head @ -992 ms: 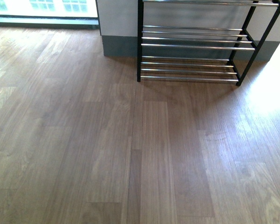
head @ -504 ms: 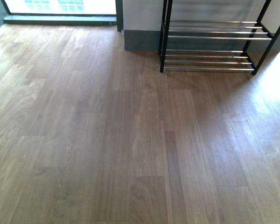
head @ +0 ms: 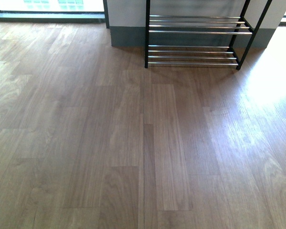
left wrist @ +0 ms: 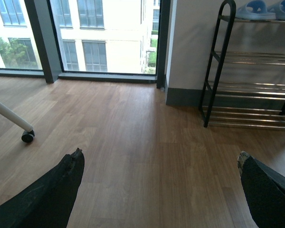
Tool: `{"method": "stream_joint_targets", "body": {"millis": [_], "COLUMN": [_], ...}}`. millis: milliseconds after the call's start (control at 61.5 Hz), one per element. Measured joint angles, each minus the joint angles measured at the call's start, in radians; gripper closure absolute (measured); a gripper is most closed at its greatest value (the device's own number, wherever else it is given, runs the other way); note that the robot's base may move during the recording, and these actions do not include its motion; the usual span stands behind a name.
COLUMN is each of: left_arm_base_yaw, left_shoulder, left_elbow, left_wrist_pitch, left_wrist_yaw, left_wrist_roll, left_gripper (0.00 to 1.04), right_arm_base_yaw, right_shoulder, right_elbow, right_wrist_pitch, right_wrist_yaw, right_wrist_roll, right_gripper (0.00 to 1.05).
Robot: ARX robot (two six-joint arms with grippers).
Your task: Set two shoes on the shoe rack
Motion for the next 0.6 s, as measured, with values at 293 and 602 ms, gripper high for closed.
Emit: {"method": "stream_joint_targets", "body": {"millis": [293, 602], "left_arm_base_yaw": [0.000, 0.001], "left_shoulder": [0.000, 0.000], "left_elbow": [0.000, 0.000], "left_wrist_pitch": [0.000, 0.000], "left_wrist_yaw": [-0.001, 0.000], "left_wrist_roll": [0.000, 0.000], "left_gripper": [0.09, 0.09], "right_arm_base_yaw": [0.000, 0.000], "right_shoulder": [0.000, 0.000], "right_elbow": [0.000, 0.000], "right_wrist_pitch": [0.000, 0.000], "right_wrist_yaw": [-0.003, 0.000], "right_wrist_roll": [0.000, 0.000], "right_gripper": [0.09, 0.09]}}
